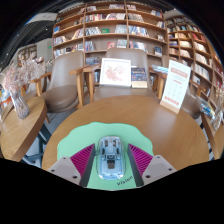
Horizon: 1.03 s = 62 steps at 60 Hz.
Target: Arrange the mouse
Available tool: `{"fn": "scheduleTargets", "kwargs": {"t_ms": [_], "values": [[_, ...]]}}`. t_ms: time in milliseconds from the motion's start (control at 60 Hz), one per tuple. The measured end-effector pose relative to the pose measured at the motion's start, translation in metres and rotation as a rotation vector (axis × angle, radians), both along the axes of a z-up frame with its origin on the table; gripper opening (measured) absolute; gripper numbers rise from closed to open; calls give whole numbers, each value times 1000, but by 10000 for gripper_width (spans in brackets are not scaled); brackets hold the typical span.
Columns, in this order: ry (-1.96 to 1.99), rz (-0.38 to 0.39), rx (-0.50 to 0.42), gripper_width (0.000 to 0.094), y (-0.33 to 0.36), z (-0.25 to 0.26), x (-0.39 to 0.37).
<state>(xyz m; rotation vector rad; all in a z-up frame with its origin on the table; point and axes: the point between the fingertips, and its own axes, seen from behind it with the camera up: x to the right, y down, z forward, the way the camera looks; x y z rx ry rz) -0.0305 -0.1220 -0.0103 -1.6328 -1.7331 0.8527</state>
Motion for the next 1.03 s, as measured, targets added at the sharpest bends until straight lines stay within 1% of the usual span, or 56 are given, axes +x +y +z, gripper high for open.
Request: {"fn": "scheduleTargets", "kwargs": {"t_ms": [33, 50, 83, 100, 183, 233, 350, 483, 617, 717, 817, 883, 967, 1033], "values": [[-2, -18, 7, 741, 5, 1, 2], [-2, -25, 11, 777, 7, 3, 4], [5, -34, 14, 820, 11, 11, 9], [12, -38, 14, 826, 12, 15, 11], [42, -23, 11, 830, 14, 42, 29], [61, -27, 15, 835, 21, 61, 49], [98, -63, 46, 835, 47, 100, 106], [133, -98, 11, 837, 68, 132, 177], [138, -93, -1, 827, 79, 141, 238], [147, -89, 28, 826, 88, 142, 271], [171, -82, 69, 826, 98, 145, 289], [171, -79, 65, 833, 99, 144, 296], [193, -71, 88, 832, 103, 145, 300], [177, -71, 80, 832, 102, 142, 306]]}}
